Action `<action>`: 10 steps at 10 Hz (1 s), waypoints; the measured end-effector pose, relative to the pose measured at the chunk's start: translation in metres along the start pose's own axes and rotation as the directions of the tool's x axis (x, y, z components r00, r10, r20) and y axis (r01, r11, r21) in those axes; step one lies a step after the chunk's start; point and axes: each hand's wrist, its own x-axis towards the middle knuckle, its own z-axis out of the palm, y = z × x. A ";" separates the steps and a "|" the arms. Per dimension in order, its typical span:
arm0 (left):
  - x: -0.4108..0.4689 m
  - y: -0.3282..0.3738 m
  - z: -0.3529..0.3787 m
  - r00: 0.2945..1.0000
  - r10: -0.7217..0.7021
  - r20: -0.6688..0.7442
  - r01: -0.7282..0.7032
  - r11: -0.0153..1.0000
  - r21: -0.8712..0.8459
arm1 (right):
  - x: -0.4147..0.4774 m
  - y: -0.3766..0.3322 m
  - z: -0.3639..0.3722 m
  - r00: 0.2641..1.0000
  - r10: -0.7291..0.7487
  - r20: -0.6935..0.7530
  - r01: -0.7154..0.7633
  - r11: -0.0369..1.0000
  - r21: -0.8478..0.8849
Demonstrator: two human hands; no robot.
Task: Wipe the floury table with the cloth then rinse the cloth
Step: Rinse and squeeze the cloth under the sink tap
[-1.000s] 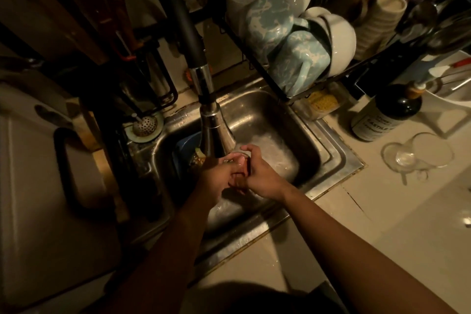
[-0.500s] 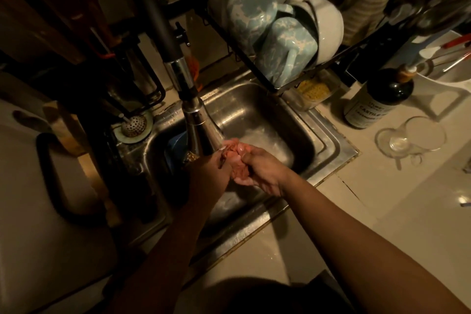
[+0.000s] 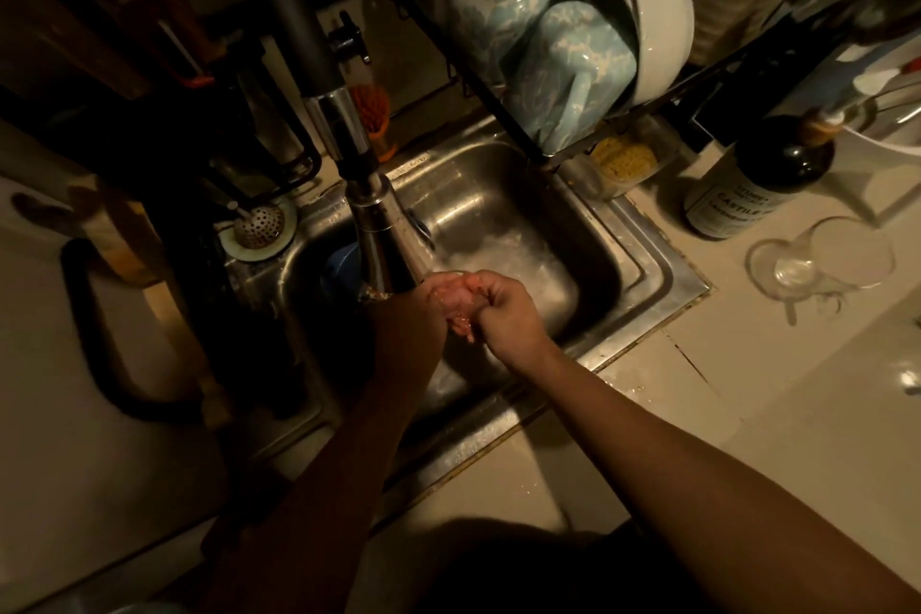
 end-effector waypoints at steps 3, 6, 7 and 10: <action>0.018 0.002 0.025 0.923 -0.363 -0.128 0.281 0.864 -0.418 | -0.001 0.009 0.007 0.969 -0.192 -0.156 0.160 0.967 -0.199; 0.017 0.004 0.017 0.875 -0.472 -0.108 0.235 0.610 -0.757 | -0.010 -0.012 -0.024 0.912 0.317 0.260 -0.410 0.730 0.548; -0.005 0.025 0.008 0.955 -0.296 -0.031 0.191 0.690 -0.698 | -0.011 -0.016 -0.027 0.884 0.326 0.336 -0.461 0.729 0.506; -0.018 0.025 -0.013 0.990 0.119 0.081 -0.107 0.984 -0.142 | -0.016 -0.026 -0.021 0.953 0.160 0.257 -0.200 0.970 0.137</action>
